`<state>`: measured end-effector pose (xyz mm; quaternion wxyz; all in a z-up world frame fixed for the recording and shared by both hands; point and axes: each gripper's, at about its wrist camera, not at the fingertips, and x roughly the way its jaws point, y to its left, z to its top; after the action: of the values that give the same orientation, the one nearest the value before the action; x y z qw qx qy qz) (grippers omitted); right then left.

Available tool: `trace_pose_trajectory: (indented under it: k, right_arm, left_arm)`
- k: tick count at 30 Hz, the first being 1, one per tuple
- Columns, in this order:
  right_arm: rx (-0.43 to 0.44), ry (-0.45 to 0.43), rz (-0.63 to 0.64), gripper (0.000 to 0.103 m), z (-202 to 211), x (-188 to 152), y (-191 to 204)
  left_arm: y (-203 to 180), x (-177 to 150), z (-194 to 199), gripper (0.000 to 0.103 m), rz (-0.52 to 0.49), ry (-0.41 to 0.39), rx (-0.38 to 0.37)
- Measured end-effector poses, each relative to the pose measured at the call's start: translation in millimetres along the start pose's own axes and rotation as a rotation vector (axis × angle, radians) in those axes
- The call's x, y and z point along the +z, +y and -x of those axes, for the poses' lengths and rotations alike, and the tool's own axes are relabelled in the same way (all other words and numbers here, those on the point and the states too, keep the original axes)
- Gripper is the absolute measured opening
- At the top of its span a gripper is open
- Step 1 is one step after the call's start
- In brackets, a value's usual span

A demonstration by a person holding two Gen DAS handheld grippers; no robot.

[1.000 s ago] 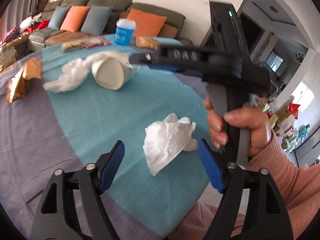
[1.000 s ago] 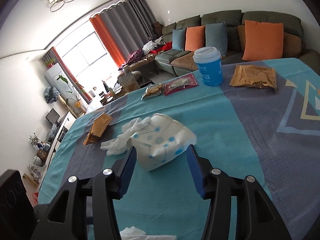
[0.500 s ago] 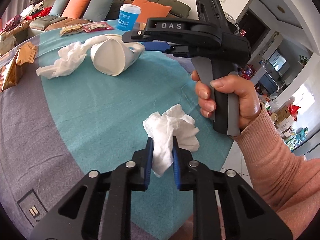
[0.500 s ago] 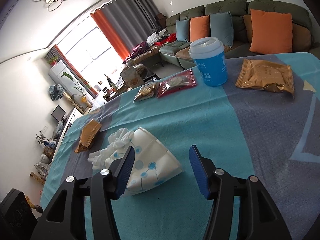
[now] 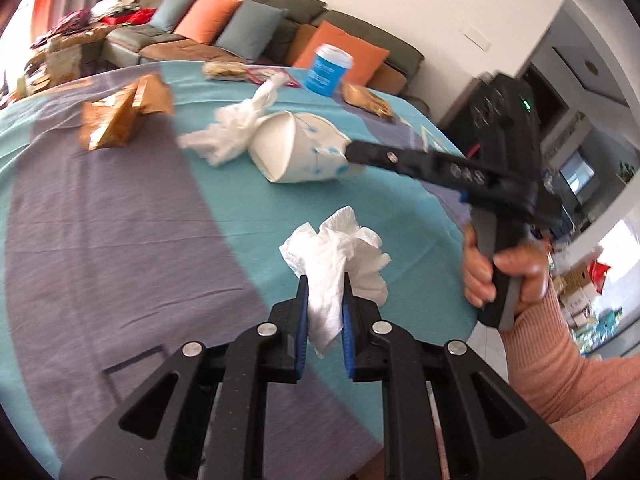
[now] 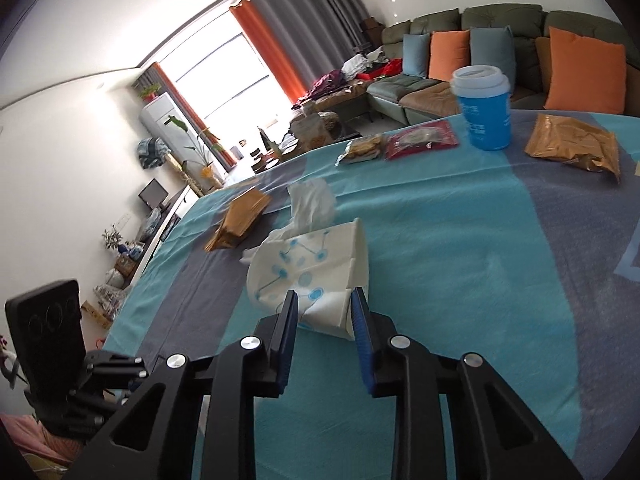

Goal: Collect trash
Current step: 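Grasp the white paper cup with the right tool while the left tool holds the tissue, then carry the tissue and cup over the teal bin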

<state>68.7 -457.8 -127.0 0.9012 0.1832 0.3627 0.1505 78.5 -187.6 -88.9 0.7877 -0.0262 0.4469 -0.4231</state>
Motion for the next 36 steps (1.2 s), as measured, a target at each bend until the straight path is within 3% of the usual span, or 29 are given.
trace_pose_trajectory:
  k: [2,4,5,22,36]
  right_arm:
    - [0.011,0.002,0.001,0.025,-1.8,-2.5,4.8]
    - [0.024,0.010,0.001,0.005,-3.5,-4.8,7.9]
    - [0.035,0.009,-0.002,0.004,-3.0,-5.5,9.2]
    - [0.139,-0.055,0.067,0.002,26.4,-11.4,68.9]
    - [0.304,0.017,0.169,0.002,-15.9,-9.6,146.9]
  left_arm:
    - [6.9,0.5,6.9,0.014,0.011,-0.018,0.024]
    - [13.2,0.2,14.0,0.014,0.019,-0.035,0.043]
    - [16.4,-0.3,17.8,0.014,0.029,-0.043,0.049]
    - [72.7,-21.3,95.4,0.013,0.140,-0.172,0.179]
    - [102.5,-58.3,172.2,0.013,0.225,-0.286,0.309]
